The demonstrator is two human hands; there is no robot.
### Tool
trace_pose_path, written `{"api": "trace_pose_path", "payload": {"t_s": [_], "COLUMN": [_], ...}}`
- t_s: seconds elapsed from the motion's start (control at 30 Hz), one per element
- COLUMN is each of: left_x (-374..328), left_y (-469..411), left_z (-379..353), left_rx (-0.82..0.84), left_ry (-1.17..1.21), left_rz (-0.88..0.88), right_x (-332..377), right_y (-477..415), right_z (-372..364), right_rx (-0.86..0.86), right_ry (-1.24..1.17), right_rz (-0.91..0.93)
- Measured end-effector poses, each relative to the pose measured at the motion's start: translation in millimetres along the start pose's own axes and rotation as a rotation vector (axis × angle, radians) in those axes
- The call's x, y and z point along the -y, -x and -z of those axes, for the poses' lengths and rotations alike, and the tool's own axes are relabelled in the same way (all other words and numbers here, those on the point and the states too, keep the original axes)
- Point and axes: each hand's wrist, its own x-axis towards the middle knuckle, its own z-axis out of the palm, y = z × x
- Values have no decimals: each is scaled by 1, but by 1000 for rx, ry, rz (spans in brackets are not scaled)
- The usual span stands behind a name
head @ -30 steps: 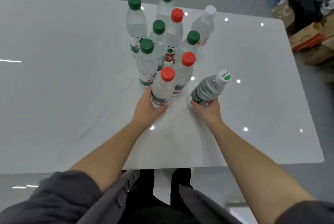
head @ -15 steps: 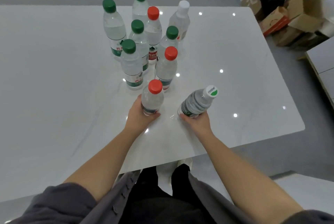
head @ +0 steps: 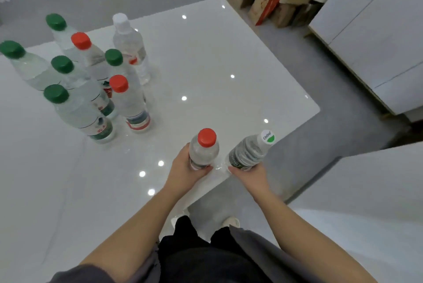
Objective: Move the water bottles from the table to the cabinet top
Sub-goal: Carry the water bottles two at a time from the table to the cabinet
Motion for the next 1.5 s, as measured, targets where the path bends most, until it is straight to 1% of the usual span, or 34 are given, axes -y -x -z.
{"api": "trace_pose_path", "payload": {"t_s": [0.2,0.3,0.37,0.5,0.67,0.8,1.0,1.1,1.3,1.5], "left_x": [-52,-83,-105,-149,-220,-280,-360,-396,-446,-464], "left_y": [-11,-7,-3,5,12,11,12,17,28,29], "left_z": [-93,-146,-178,-234,-278,-293,-295,-292,-285,-281], "left_rx": [234,326,379,448,475,535,605,663,735,761], "left_ry": [-50,-53,-53,-18,29,51,186,259,315,329], "left_rz": [-124,-194,-232,-303,-419,-483,-608,-644,-717,-718], "right_x": [-43,-67,-75,-78,-43,3,68,94,125,135], "right_y": [23,39,50,63,81,102,138,152,170,164], "right_z": [108,160,192,258,334,377,404,414,423,431], "right_rx": [-248,-388,-457,-574,-708,-796,-911,-920,-889,-909], "right_ry": [-110,-176,-231,-345,-450,-519,-598,-603,-622,-649], "right_rz": [-77,-135,-142,-93,78,240,444,527,537,543]}}
